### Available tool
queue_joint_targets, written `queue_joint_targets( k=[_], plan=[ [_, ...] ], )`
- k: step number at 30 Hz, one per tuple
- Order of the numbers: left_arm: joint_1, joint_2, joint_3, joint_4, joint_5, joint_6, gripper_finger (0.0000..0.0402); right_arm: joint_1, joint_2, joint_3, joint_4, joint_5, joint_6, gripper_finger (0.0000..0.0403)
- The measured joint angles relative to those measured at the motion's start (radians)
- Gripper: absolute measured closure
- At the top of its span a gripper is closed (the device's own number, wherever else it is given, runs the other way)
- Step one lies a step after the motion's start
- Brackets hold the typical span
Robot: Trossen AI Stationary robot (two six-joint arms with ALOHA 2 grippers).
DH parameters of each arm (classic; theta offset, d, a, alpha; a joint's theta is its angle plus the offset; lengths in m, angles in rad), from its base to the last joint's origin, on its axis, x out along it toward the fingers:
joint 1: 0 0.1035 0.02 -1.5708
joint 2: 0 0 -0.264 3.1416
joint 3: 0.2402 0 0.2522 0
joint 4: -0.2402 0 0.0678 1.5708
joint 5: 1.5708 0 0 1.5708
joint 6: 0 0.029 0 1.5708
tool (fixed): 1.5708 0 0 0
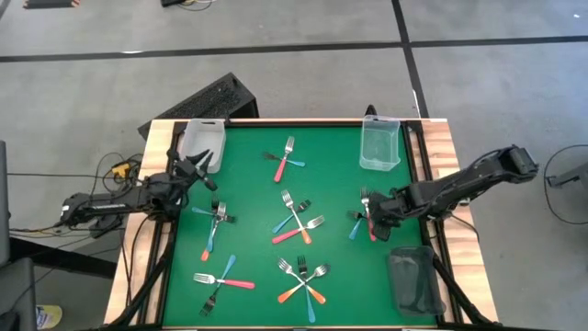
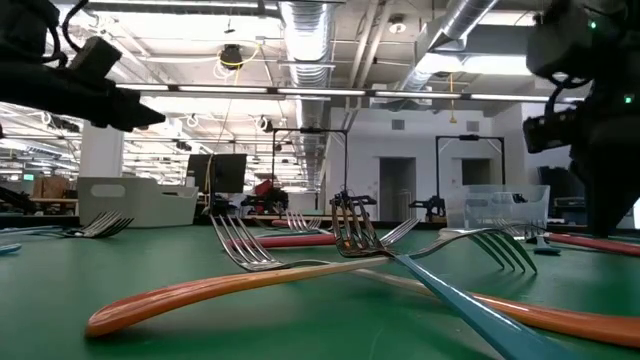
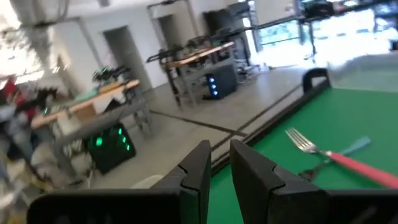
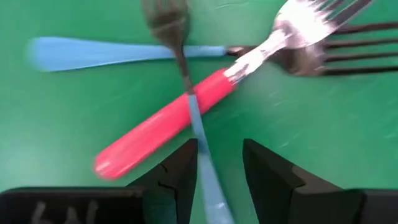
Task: Sort silverware by color (type)
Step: Put the blue fork into the transparent bin
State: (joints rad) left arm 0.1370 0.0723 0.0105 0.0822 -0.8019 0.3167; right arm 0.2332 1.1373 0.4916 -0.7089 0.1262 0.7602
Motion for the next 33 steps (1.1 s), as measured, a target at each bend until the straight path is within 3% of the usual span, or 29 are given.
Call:
queue_joint_targets(
  k=[3,11,14,18,20,29,33],
  plan=[
    [0.008,-0.004,0.006,0.036,0.014,-0.063,0.0349,0.001,0.054,-0.004,-0.009,0.009,-0.019,0.0250],
    [0.007,-0.003,0.036,-0.094,0.125,-0.148,0.0349,-0.008,0.098,0.000,0.003,-0.034,-0.001,0.0258],
    [0.007,-0.003,0.038,-0.125,0.117,-0.205,0.0349,-0.008,0.085,-0.001,0.007,-0.037,0.000,0.0287],
    [0.007,0.000,0.040,-0.132,0.111,-0.223,0.0349,-0.019,0.056,0.001,0.001,-0.035,-0.027,0.0362],
    [0.007,0.000,0.040,-0.132,0.088,-0.202,0.0349,-0.031,0.041,0.005,0.001,-0.036,-0.066,0.0386],
    [0.007,0.000,0.041,-0.142,-0.051,-0.201,0.0349,-0.132,-0.037,0.093,0.002,0.012,-0.085,0.0386],
    [0.007,0.000,0.041,-0.144,-0.079,-0.125,0.0349,-0.175,-0.070,0.192,-0.001,0.123,-0.020,0.0385]
  ],
)
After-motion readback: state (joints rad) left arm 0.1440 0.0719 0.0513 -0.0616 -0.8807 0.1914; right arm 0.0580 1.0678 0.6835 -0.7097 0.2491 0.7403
